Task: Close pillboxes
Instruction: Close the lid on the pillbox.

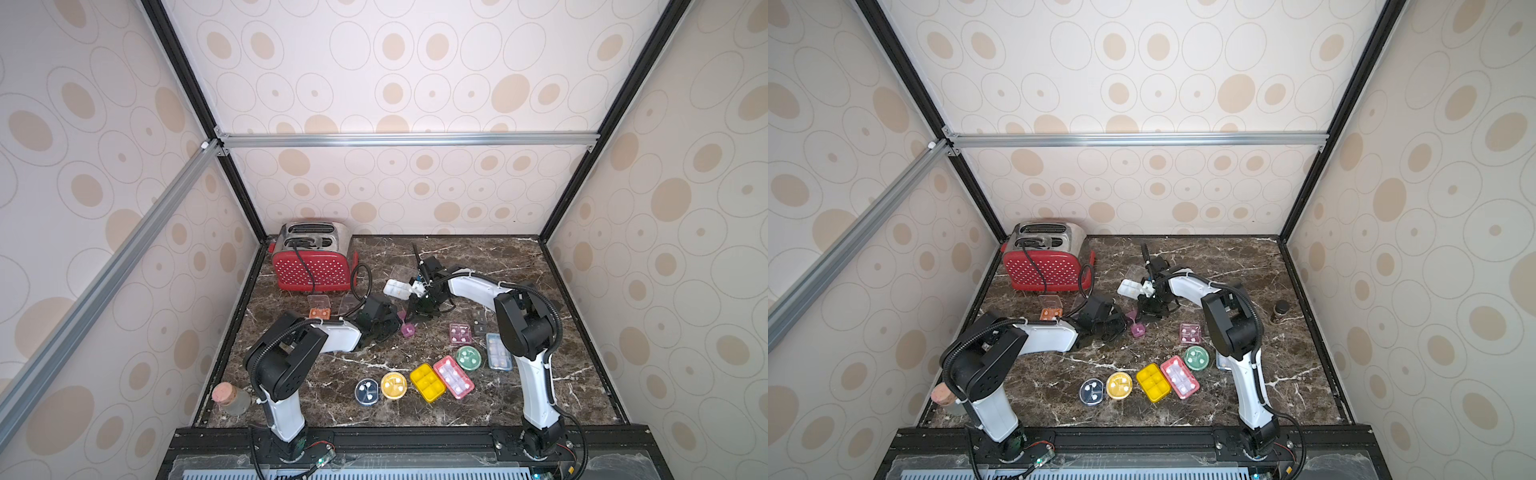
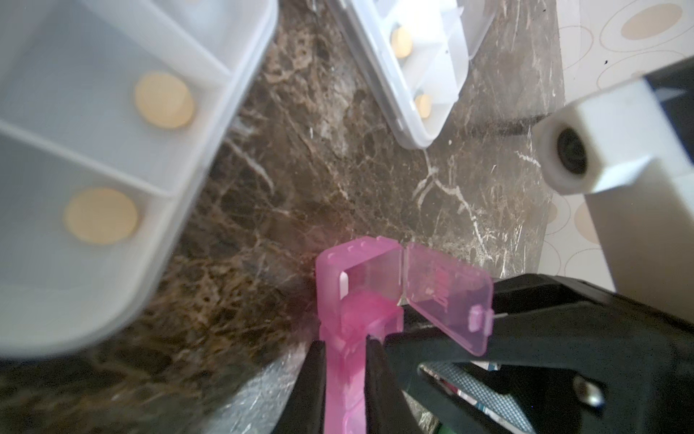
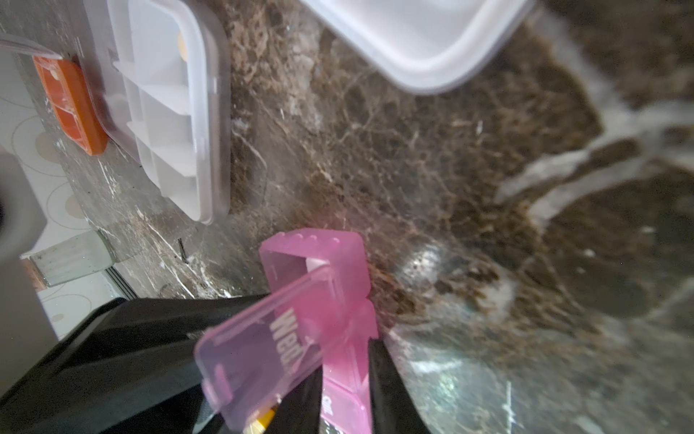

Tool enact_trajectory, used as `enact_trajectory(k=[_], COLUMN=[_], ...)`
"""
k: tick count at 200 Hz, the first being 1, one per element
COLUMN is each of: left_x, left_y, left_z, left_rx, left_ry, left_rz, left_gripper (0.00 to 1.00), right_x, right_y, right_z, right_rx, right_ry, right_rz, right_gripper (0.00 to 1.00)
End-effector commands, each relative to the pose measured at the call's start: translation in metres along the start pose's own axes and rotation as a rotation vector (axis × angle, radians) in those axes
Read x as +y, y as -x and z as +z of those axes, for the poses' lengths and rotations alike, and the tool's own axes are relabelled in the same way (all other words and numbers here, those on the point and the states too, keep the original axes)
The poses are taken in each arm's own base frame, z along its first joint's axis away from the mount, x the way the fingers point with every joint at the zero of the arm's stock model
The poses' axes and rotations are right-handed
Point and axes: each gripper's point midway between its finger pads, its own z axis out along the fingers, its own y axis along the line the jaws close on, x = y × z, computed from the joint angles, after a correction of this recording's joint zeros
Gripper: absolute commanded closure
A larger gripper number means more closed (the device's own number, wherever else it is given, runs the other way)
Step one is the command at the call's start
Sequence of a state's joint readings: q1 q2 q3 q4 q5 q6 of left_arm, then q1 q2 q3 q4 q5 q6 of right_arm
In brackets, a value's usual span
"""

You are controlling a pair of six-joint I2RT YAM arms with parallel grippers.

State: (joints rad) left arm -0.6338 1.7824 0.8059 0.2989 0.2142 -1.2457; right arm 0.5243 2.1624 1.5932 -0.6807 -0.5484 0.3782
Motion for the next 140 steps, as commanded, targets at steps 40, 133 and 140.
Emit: enact_trajectory(k=[40,133,140], left_x=[0.0185,0.0254,0.0272], left_y=[-0.0103,-0.0142,-0.0147], left_z=[0.0068,0.0146,0.0156], left_rx=[0.048,0.068,0.069], left_ry=[0.086,0.105,0.106], left_rz=[0.034,0.030,0.026], left_gripper=[0.83,0.78,0.80], right_x=[-0.0058,-0.0129,-0.0136], right_y=[-0.0171,-0.0199,-0.0207], right_z=[0.0036,0.0089,0.0093], right_rx=[0.037,0.043,0.045], right_ry=[-0.042,-0.061,-0.061], right_rz=[0.019,0.031,0.032], right_gripper=[0.76,0.74,0.74])
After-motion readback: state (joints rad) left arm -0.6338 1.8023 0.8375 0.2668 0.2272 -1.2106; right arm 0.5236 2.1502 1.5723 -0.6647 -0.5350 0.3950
